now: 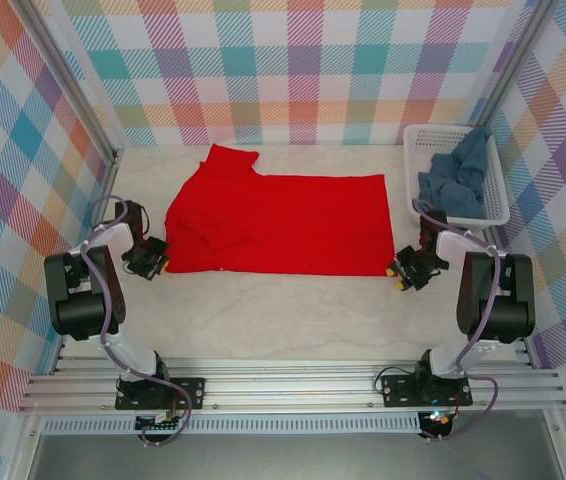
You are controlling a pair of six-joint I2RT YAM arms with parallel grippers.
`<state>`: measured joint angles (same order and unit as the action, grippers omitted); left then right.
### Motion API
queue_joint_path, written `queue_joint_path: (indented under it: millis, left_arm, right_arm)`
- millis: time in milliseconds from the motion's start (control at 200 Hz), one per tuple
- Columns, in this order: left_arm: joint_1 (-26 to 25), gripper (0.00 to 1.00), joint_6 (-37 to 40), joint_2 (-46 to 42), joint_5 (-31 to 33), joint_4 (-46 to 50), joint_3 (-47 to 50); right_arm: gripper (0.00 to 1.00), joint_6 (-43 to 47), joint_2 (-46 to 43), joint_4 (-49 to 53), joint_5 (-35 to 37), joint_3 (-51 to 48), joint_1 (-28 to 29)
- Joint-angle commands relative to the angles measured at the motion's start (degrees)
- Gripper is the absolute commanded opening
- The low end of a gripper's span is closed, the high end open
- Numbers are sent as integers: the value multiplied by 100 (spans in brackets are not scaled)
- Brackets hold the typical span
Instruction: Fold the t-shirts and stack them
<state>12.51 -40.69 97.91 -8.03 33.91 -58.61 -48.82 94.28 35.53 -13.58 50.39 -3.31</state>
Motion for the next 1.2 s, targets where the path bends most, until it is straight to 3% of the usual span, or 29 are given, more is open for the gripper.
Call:
queue_joint_path:
  millis: [0, 180, 340, 550, 665, 795, 1065, 1195]
  left_arm:
    - [39, 0, 138, 61, 192, 59, -243]
    - [37, 0, 228, -30, 541, 573, -405]
    - [41, 0, 288, -120, 846, 1110, -520]
    - [40, 0, 280, -133, 620, 1267, -396]
    - [41, 0, 271, -182, 627, 1242, -314]
    - [34, 0, 271, -151, 611, 1232, -336]
    - [41, 0, 347, -97, 638, 1298, -450]
    - [41, 0, 412, -69, 715, 1346, -458]
  right_arm:
    - [18, -31, 303, -520, 45, 138, 20]
    - [0, -31, 352, -547, 254, 182, 66]
    - [0, -44, 58, -449, 468, 111, 128]
    - [0, -108, -378, -146, 467, 56, 409]
    - [21, -221, -799, -117, 515, -29, 684]
    - [30, -235, -632, 128, 682, 90, 739]
    - [26, -40, 195, 54, 899, 567, 747]
    - [25, 12, 827, 712, 1130, 1121, 777]
